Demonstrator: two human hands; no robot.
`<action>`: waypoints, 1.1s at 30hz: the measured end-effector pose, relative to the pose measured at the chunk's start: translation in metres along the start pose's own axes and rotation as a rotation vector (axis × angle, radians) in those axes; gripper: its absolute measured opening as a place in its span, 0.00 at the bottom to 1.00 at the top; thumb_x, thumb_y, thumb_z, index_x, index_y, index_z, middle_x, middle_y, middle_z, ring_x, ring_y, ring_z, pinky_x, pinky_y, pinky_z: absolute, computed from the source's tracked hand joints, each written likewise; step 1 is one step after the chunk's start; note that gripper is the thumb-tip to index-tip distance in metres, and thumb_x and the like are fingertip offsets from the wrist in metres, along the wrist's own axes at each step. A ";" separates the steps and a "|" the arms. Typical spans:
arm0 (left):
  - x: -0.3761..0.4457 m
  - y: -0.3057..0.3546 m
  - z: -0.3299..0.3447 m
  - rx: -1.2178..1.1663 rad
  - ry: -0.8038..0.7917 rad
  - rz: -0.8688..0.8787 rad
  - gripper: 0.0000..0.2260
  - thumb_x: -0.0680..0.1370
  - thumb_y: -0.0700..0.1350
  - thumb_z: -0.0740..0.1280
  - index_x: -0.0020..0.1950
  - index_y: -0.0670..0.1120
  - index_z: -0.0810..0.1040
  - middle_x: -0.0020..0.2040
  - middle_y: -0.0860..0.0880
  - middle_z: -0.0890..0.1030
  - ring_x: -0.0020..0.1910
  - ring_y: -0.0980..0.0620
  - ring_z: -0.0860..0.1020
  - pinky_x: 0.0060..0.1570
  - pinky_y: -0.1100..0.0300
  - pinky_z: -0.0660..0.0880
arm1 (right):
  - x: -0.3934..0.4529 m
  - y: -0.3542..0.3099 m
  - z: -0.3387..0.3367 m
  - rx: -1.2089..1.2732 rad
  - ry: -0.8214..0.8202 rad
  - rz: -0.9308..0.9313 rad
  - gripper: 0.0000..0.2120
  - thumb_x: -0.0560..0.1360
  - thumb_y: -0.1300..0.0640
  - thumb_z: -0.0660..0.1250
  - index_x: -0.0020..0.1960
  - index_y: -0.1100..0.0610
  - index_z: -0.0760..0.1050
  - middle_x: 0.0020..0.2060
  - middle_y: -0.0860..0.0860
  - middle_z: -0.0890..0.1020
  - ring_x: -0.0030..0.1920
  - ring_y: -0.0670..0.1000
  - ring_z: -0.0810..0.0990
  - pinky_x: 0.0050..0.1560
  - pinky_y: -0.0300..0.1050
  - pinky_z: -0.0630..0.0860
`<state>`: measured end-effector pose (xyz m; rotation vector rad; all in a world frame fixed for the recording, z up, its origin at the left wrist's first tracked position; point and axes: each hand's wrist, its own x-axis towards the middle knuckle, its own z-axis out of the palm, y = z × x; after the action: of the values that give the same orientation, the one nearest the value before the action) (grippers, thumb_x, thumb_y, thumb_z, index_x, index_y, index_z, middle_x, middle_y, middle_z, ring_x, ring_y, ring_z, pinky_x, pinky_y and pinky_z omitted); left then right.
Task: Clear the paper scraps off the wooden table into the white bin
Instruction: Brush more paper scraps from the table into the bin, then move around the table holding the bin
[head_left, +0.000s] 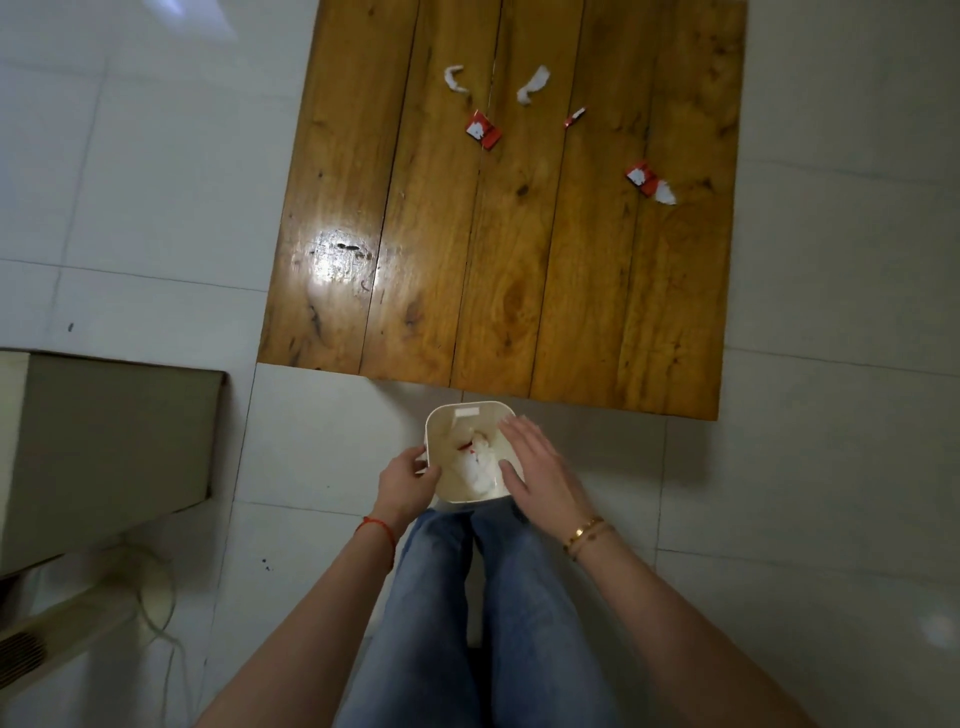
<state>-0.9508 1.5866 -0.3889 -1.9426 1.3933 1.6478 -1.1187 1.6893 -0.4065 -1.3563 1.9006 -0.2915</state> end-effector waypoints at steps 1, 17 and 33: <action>-0.010 0.002 -0.002 0.001 0.005 0.010 0.20 0.76 0.44 0.63 0.68 0.43 0.71 0.61 0.40 0.79 0.59 0.43 0.78 0.60 0.52 0.73 | -0.007 -0.003 -0.007 0.023 0.053 0.044 0.24 0.81 0.51 0.54 0.76 0.54 0.57 0.75 0.50 0.60 0.76 0.48 0.54 0.75 0.47 0.55; -0.144 0.066 -0.061 0.200 0.009 0.330 0.18 0.75 0.43 0.63 0.65 0.44 0.75 0.57 0.42 0.82 0.53 0.44 0.80 0.52 0.54 0.76 | -0.136 -0.056 -0.095 0.146 0.468 0.294 0.22 0.80 0.52 0.57 0.73 0.52 0.62 0.70 0.49 0.69 0.70 0.47 0.64 0.65 0.38 0.60; -0.187 0.147 0.003 0.391 -0.205 0.487 0.14 0.74 0.45 0.64 0.58 0.42 0.79 0.49 0.42 0.83 0.50 0.42 0.81 0.54 0.43 0.78 | -0.235 -0.028 -0.134 0.313 0.848 0.549 0.20 0.80 0.53 0.59 0.71 0.54 0.65 0.66 0.53 0.73 0.67 0.50 0.69 0.65 0.46 0.69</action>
<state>-1.0489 1.6059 -0.1728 -1.2485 2.0255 1.5405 -1.1589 1.8532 -0.1932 -0.4641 2.6631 -0.9390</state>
